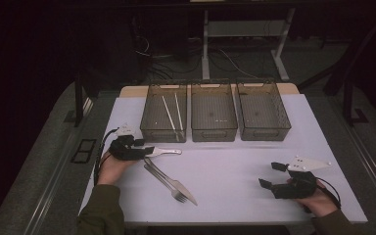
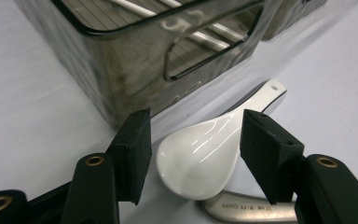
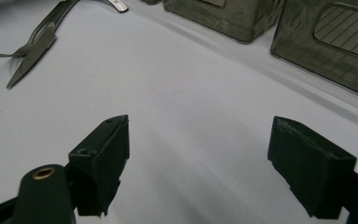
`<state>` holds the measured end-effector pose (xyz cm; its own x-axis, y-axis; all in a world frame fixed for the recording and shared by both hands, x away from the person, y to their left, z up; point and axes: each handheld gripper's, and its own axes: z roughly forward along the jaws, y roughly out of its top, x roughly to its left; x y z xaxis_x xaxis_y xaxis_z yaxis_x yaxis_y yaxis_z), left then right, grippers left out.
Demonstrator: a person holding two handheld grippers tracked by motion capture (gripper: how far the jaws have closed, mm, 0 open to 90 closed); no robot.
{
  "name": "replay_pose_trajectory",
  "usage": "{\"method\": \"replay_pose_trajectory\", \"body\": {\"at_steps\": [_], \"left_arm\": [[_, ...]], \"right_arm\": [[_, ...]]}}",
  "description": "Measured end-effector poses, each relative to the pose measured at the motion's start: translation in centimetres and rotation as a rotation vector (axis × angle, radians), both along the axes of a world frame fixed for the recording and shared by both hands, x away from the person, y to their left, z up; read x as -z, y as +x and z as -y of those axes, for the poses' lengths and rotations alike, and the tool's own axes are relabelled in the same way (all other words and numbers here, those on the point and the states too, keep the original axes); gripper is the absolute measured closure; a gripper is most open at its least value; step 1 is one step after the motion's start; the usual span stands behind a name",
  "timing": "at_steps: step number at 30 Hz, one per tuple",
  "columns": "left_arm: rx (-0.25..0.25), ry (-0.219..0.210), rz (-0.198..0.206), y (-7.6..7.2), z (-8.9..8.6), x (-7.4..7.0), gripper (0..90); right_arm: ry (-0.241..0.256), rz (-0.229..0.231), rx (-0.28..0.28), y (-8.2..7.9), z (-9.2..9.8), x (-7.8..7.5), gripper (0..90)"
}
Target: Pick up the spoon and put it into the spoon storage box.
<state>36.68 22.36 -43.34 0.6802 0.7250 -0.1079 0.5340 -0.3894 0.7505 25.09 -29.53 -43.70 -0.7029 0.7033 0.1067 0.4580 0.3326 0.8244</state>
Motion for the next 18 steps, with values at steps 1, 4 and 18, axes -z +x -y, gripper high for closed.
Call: {"method": "replay_pose_trajectory", "body": {"at_steps": [1, 4, 18], "left_arm": [[-0.001, 0.011, -0.006, 0.04, 0.08, 0.09, 41.9], [0.004, 0.028, -0.019, 0.20, 0.26, 0.39, 41.9], [0.016, 0.054, -0.044, 0.30, 0.58, 0.92, 43.0]], "right_arm": [[0.000, 0.000, 0.001, 0.01, 0.00, 0.00, 20.5], [-0.002, 0.002, -0.002, 0.01, -0.02, 0.01, 20.5], [0.000, -0.001, 0.001, 0.02, 0.01, 0.01, 20.5]]}}
